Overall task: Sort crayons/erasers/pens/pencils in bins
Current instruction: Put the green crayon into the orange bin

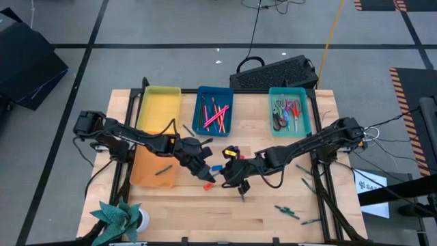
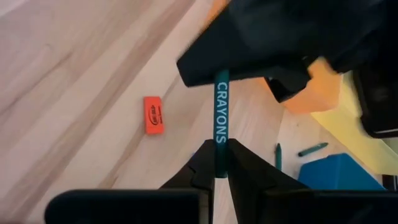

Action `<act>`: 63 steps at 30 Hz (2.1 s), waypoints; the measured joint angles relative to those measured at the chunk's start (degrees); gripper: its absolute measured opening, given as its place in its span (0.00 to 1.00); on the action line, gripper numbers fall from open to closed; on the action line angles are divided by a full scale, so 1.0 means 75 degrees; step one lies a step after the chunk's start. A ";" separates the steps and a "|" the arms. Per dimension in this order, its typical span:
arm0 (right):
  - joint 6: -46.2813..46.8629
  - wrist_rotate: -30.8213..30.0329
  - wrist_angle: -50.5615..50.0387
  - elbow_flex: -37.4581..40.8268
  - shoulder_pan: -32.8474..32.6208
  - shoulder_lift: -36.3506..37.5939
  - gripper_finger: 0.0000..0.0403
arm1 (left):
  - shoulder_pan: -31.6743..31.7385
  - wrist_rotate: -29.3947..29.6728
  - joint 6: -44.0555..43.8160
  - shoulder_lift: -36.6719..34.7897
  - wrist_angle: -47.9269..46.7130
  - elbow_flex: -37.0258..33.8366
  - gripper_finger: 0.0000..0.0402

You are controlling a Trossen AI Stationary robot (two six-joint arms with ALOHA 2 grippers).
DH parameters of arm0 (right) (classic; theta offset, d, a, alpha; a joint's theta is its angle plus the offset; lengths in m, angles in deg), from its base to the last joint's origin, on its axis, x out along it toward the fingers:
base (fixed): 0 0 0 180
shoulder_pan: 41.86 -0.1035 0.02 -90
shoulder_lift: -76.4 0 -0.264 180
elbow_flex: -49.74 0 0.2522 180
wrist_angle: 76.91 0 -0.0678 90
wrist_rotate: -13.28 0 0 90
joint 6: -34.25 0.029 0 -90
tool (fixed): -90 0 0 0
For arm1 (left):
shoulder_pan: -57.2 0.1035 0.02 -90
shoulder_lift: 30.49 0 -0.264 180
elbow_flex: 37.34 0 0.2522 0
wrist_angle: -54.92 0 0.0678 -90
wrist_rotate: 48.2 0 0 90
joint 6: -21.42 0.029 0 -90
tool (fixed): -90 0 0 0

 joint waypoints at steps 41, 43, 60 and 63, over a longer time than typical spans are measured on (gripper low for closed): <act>0.3370 -0.2174 -0.0121 0.0769 -0.0167 0.1624 0.50 | -0.0092 0.4095 -0.1999 -0.3617 -1.0119 -0.1387 0.05; 0.3454 -0.2030 -0.0074 0.0769 -0.0189 0.1629 0.50 | -0.0209 0.4062 -0.2188 -0.3605 -0.9887 -0.1622 0.07; 0.4178 0.0182 -0.0265 -0.0246 0.0763 -0.0324 0.60 | -0.0591 0.3135 -0.2148 -0.3649 -0.8524 -0.2178 0.21; 0.4166 0.0690 -0.0279 -0.1111 0.1062 -0.1148 0.60 | -0.0625 0.3080 -0.1849 -0.3749 -0.8541 -0.1936 0.24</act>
